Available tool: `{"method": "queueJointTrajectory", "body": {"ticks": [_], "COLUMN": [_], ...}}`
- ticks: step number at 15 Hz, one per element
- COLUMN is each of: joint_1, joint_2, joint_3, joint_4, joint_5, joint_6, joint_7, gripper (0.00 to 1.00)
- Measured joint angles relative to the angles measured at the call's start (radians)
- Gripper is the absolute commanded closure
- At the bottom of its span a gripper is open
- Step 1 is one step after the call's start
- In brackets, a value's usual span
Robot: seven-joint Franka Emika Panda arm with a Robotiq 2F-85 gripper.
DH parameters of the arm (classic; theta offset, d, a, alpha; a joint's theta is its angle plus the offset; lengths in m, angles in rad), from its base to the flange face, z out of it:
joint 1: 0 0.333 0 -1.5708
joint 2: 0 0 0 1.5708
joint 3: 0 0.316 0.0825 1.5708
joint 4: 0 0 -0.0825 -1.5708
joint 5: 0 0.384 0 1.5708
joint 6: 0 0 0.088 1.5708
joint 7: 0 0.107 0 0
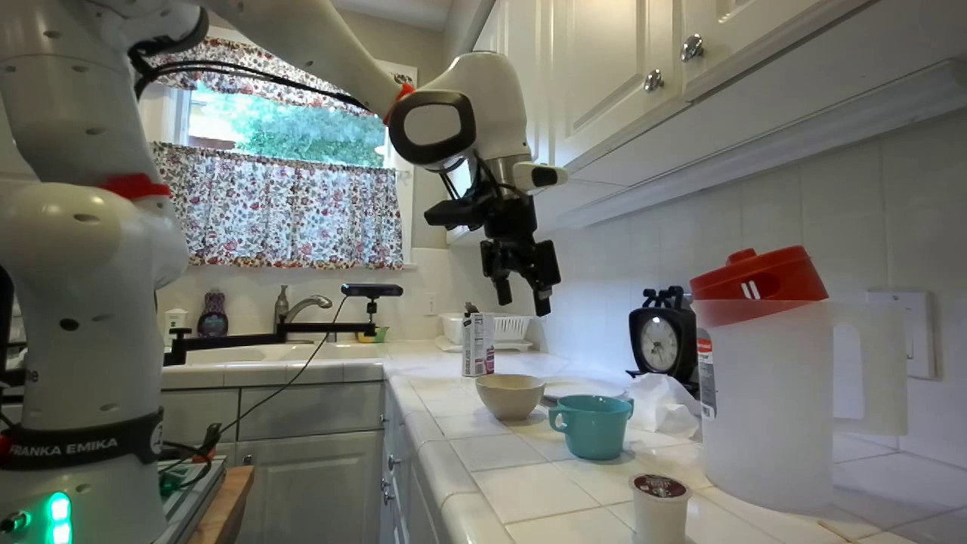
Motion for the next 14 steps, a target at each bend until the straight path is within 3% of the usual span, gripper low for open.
{"method": "queueJointTrajectory", "body": {"ticks": [5,10,14], "joint_1": [0.039,0.026,-0.016], "joint_2": [0.066,0.168,0.228], "joint_3": [-0.032,-0.037,-0.013], "joint_4": [0.041,0.126,0.169], "joint_5": [0.234,0.440,0.506], "joint_6": [0.035,0.005,-0.042], "joint_7": [-0.244,-0.448,-0.528], "gripper": [0.00,0.00,0.00]}}
